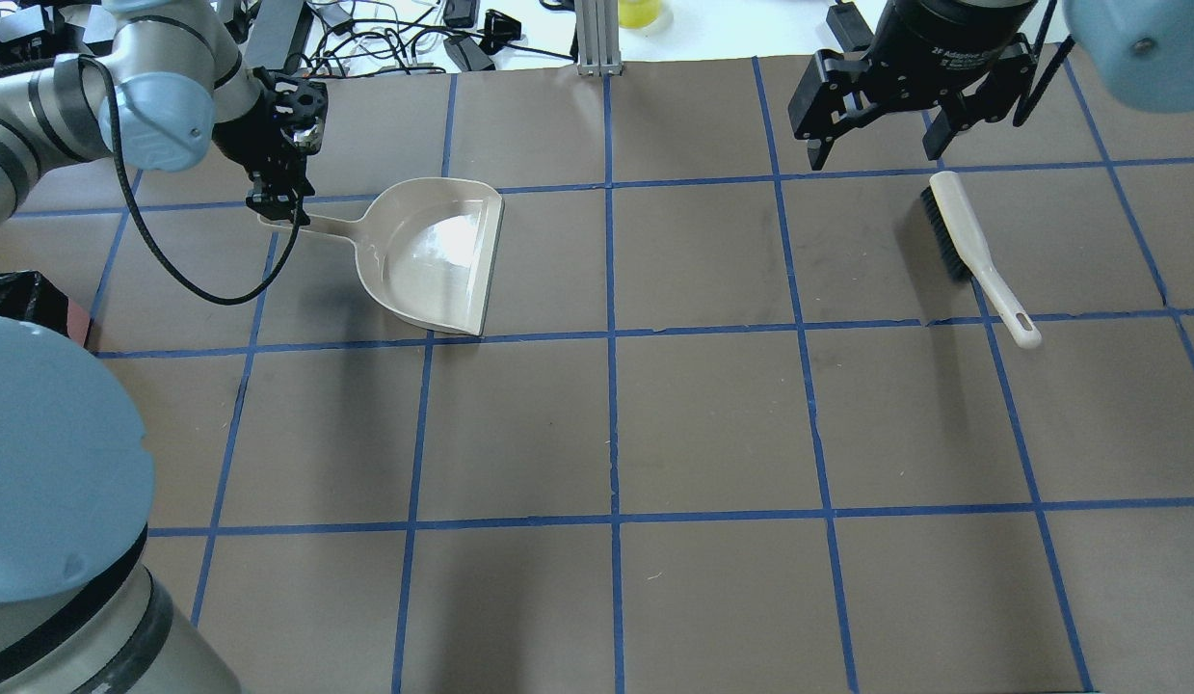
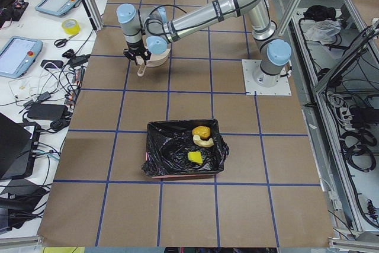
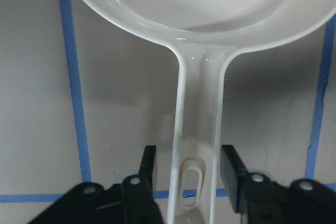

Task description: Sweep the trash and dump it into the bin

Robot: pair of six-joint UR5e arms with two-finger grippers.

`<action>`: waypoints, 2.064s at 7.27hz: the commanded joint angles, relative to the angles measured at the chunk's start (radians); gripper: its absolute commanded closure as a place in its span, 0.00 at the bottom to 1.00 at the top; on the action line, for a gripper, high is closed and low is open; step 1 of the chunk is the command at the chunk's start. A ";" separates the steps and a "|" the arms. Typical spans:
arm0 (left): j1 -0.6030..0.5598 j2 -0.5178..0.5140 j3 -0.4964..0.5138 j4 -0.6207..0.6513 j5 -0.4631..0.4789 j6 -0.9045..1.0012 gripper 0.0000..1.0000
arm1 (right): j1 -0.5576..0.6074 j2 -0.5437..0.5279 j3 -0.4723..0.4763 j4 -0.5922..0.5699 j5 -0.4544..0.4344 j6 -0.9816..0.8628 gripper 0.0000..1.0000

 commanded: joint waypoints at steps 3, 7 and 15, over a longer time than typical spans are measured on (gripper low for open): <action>-0.136 0.173 0.036 -0.205 -0.024 -0.403 0.41 | 0.000 0.000 0.000 0.002 -0.002 0.000 0.00; -0.171 0.386 0.019 -0.403 -0.022 -0.856 0.27 | 0.000 0.000 0.000 0.002 0.000 0.000 0.00; -0.153 0.559 -0.058 -0.436 -0.019 -1.473 0.00 | 0.000 -0.002 0.000 0.003 0.000 0.000 0.00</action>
